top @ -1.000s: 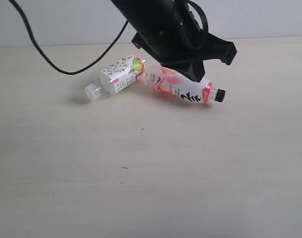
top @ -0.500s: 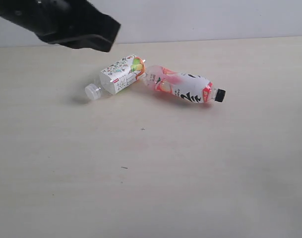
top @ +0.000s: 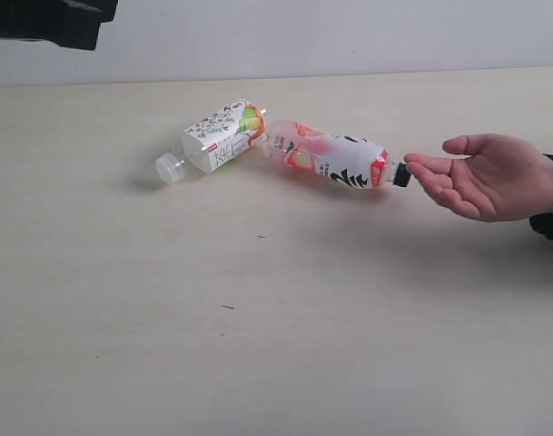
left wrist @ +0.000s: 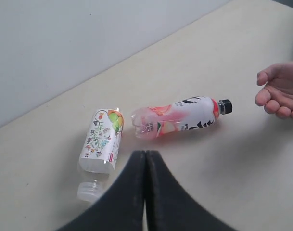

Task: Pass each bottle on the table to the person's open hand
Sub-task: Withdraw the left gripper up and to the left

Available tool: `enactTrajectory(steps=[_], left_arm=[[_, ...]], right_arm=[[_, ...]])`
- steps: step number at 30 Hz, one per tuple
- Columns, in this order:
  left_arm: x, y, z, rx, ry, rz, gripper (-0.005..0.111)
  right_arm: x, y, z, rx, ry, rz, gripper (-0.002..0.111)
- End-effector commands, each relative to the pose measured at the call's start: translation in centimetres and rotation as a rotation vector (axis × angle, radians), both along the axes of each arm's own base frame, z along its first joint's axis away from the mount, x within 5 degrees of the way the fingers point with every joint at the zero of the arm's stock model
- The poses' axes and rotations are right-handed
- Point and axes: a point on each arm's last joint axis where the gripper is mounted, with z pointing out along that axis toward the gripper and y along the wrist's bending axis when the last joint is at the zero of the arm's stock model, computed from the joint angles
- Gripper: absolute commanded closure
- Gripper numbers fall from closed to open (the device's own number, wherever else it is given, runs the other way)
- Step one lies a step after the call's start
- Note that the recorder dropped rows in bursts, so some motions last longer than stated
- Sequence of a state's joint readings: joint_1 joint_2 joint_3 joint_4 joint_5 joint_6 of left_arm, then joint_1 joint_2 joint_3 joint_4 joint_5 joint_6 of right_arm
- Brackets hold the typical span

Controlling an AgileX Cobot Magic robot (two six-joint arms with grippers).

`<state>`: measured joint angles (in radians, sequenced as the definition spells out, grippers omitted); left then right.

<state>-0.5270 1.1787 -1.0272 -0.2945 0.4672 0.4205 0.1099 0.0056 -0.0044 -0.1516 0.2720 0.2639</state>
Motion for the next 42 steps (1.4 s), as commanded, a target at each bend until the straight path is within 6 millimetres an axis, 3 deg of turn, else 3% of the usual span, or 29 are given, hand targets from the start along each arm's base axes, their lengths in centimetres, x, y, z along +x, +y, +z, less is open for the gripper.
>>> enactTrajectory(steps=[1,9,42], left_arm=[[0.05,0.16,-0.09,0.029,-0.019,-0.011,0.107],[0.01,0.18,-0.17,0.128,-0.086,-0.079,0.107],[0.38,0.10,0.49,0.073,-0.144,-0.047,0.107]], right_arm=[[-0.01,-0.03,-0.04,-0.003,-0.010,-0.004,0.108],[-0.01,-0.03,-0.04,-0.003,-0.010,-0.004,0.108],[-0.01,-0.03,-0.04,-0.003,-0.010,-0.004,0.108]])
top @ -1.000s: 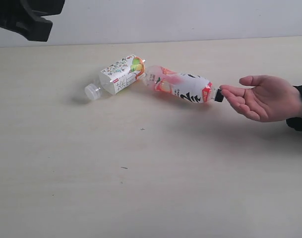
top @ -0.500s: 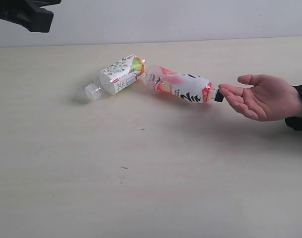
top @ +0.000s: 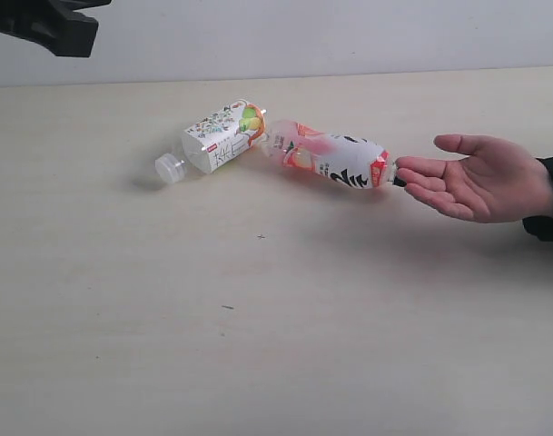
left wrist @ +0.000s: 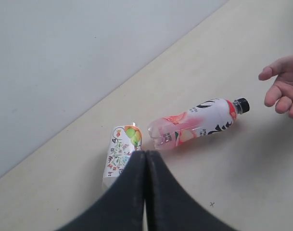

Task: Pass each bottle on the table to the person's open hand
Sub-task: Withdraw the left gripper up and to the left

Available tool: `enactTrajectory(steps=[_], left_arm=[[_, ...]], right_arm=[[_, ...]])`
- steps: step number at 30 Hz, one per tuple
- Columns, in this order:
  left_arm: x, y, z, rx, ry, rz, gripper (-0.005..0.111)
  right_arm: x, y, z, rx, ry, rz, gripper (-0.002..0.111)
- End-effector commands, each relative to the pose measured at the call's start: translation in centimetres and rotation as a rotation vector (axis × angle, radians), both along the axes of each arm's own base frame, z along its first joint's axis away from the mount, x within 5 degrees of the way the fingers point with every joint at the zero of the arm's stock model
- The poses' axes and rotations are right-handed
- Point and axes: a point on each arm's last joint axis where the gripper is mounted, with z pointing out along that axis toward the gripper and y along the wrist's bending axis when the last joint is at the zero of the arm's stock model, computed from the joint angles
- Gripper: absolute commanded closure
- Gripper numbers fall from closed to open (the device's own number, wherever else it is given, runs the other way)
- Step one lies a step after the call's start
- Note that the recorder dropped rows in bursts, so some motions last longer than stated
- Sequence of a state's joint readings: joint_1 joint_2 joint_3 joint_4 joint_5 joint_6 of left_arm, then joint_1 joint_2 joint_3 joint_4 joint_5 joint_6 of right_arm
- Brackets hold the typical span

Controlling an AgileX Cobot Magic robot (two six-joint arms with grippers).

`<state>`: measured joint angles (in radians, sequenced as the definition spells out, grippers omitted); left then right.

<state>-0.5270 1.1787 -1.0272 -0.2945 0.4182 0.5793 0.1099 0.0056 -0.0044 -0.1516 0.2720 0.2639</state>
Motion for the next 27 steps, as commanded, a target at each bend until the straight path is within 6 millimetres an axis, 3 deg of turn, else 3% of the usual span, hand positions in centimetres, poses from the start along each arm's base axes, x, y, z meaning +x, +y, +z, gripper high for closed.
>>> enactTrajectory(steps=[1,7,13,15,22,27], left_arm=[[0.2,0.1,0.0,-0.014,-0.013,0.011,0.107],[1.0,-0.3,-0.6,-0.011,-0.010,0.021,0.107],[3.2,-1.3,-2.0,-0.005,-0.010,0.041,0.107],[4.1,-1.6,-2.1,0.003,0.066,0.047,0.107],[10.0,-3.4,-2.6,0.115,0.339,0.068,0.107],[13.8,-5.0,-5.7,0.280,0.554,0.081,0.107]], right_arm=[[0.0,0.0,0.0,-0.003,-0.010,-0.004,0.108],[0.0,0.0,0.0,-0.003,-0.010,-0.004,0.108],[0.0,0.0,0.0,-0.003,-0.010,-0.004,0.108],[0.0,0.0,0.0,-0.003,-0.010,-0.004,0.108],[0.0,0.0,0.0,-0.003,-0.010,-0.004,0.108],[0.0,0.0,0.0,-0.003,-0.010,-0.004,0.108]])
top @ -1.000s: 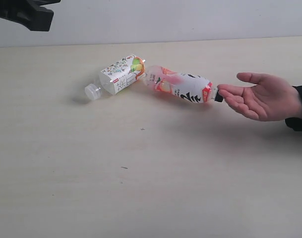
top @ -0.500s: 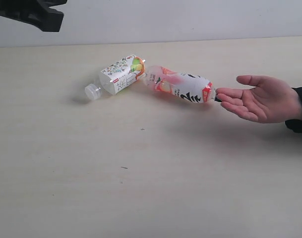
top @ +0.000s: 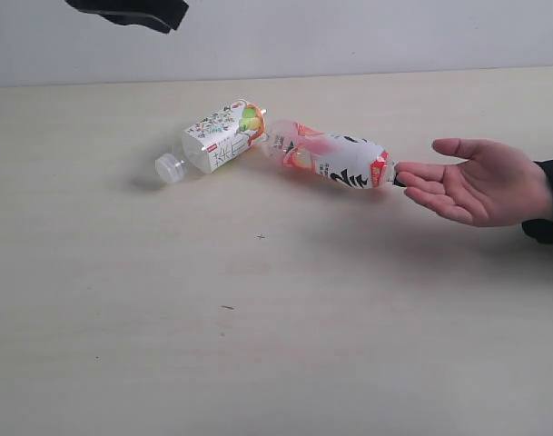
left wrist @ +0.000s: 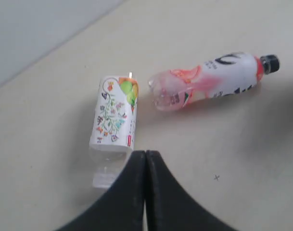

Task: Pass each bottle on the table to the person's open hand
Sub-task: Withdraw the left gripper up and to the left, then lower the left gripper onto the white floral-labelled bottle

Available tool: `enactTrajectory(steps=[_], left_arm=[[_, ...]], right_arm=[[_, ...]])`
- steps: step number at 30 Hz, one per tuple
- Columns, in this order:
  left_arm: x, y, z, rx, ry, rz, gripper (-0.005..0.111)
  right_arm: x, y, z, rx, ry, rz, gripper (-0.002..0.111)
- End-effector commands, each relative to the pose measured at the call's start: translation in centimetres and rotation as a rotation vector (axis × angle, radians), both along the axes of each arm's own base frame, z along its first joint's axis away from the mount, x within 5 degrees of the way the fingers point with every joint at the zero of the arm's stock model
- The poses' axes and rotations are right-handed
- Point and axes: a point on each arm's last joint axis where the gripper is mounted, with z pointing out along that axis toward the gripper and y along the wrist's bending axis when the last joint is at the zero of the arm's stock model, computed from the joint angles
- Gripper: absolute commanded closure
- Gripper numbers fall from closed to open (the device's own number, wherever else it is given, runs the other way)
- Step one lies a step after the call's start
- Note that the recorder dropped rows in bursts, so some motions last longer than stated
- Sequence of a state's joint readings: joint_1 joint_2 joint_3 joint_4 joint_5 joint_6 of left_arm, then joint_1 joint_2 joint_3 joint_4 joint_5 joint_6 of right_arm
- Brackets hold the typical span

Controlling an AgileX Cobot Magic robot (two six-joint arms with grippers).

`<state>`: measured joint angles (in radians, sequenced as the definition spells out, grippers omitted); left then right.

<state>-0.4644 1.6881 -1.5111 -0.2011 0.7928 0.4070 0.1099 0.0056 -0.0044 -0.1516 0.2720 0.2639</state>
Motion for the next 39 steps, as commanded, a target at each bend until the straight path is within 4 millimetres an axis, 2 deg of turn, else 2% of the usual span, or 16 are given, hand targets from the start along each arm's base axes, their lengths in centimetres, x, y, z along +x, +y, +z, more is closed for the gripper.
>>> enactTrajectory(steps=[1,7,11,14,22,26,32,39], left_arm=[[3.1,-1.0,-3.2,0.170,0.223,-0.008,0.107],[6.6,-2.5,-7.0,0.286,0.336,-0.025,0.107],[8.3,-3.2,-7.9,0.291,0.313,-0.022,0.106],[9.2,-3.6,-8.4,0.289,0.297,-0.030,0.097],[11.2,-4.0,-10.2,0.361,0.250,-0.063,0.057],[11.6,-4.1,-11.3,0.381,0.254,-0.060,0.041],[12.6,-4.7,-12.5,0.340,0.195,-0.026,0.025],[13.0,-4.6,-14.9,0.400,0.214,-0.040,0.023]], right_arm=[[0.0,0.0,0.0,-0.003,-0.010,-0.004,0.108],[0.0,0.0,0.0,-0.003,-0.010,-0.004,0.108],[0.0,0.0,0.0,-0.003,-0.010,0.008,0.108],[0.0,0.1,0.0,-0.002,-0.010,0.026,0.108],[0.0,0.1,0.0,-0.002,-0.010,0.026,0.108],[0.0,0.1,0.0,-0.002,-0.010,0.026,0.108],[0.0,0.1,0.0,-0.002,-0.010,0.026,0.108],[0.0,0.1,0.0,-0.002,-0.010,0.026,0.108]])
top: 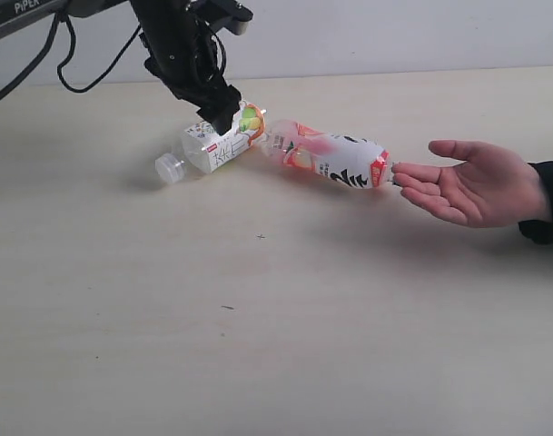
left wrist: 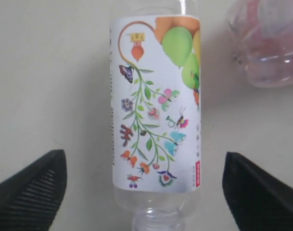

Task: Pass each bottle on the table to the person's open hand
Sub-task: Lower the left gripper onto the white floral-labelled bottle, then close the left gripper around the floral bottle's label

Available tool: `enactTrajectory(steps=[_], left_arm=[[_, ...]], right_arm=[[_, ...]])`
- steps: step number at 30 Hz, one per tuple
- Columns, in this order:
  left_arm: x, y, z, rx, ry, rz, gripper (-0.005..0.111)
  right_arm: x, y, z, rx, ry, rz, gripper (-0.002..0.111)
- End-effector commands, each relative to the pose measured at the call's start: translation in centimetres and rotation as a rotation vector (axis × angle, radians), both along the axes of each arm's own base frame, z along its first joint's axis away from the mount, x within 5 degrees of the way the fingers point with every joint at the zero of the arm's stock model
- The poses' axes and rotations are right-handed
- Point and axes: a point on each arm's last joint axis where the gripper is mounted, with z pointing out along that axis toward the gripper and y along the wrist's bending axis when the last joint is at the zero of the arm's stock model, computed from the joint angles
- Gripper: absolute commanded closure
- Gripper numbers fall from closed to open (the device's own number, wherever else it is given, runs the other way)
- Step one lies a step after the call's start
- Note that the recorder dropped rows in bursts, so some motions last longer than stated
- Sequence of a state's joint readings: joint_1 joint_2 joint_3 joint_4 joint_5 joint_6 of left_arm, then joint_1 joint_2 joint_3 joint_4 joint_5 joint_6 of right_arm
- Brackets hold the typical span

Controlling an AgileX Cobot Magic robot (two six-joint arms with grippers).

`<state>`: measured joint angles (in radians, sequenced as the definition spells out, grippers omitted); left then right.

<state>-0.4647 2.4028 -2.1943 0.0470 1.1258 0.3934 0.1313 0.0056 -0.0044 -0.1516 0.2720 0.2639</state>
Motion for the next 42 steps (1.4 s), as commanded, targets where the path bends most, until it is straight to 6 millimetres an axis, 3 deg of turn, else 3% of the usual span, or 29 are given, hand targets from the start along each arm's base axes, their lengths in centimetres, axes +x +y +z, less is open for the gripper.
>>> enactTrajectory(steps=[1,9,24,36,39,42], left_arm=[[0.4,-0.1,-1.1,0.028,-0.010,-0.007,0.023],[0.9,-0.4,-2.4,0.018,-0.029,-0.010,0.023],[1.0,-0.4,-7.1,0.061,0.047,-0.029,0.023],[1.0,-0.4,-7.2,0.064,0.052,-0.029,0.024],[1.0,-0.4,-7.2,0.065,0.054,-0.029,0.031],[1.0,-0.4,-7.2,0.065,0.054,-0.029,0.045]], right_arm=[[0.0,0.0,0.0,-0.002,-0.010,0.004,0.108],[0.0,0.0,0.0,-0.002,-0.010,0.004,0.108],[0.0,0.0,0.0,-0.002,-0.010,0.004,0.108],[0.0,0.0,0.0,-0.002,-0.010,0.004,0.108],[0.0,0.0,0.0,-0.002,-0.010,0.004,0.108],[0.0,0.0,0.0,-0.002,-0.010,0.004,0.108]])
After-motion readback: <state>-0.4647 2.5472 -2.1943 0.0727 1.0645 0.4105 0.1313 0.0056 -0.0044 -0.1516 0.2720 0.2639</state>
